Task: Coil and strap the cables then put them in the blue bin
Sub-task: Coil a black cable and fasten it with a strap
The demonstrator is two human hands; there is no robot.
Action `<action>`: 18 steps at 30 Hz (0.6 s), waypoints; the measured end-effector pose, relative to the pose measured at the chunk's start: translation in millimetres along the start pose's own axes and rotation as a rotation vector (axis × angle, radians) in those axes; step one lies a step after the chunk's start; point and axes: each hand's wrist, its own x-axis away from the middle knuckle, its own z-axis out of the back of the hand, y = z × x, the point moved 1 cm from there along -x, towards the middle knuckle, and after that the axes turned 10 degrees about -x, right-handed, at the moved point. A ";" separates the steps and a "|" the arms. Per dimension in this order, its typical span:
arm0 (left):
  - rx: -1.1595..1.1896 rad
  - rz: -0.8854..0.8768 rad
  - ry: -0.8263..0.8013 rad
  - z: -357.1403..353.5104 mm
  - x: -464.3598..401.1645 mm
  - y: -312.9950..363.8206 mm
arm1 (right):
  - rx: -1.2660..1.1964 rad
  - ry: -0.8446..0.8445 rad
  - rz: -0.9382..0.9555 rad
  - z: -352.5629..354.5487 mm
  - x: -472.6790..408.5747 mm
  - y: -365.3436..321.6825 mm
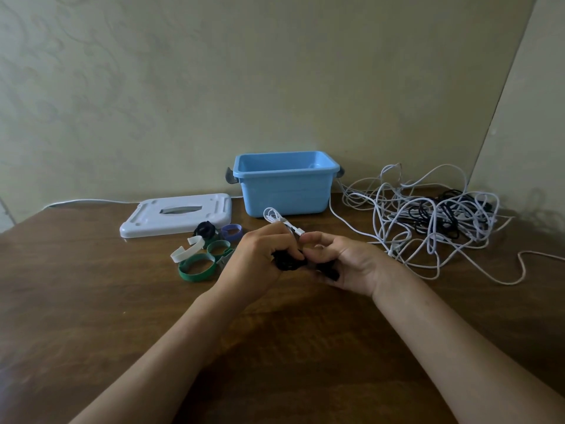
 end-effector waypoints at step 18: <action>0.139 0.447 0.115 1.8 0.5 -7.5 | -0.286 0.036 0.134 -2.3 -4.2 0.1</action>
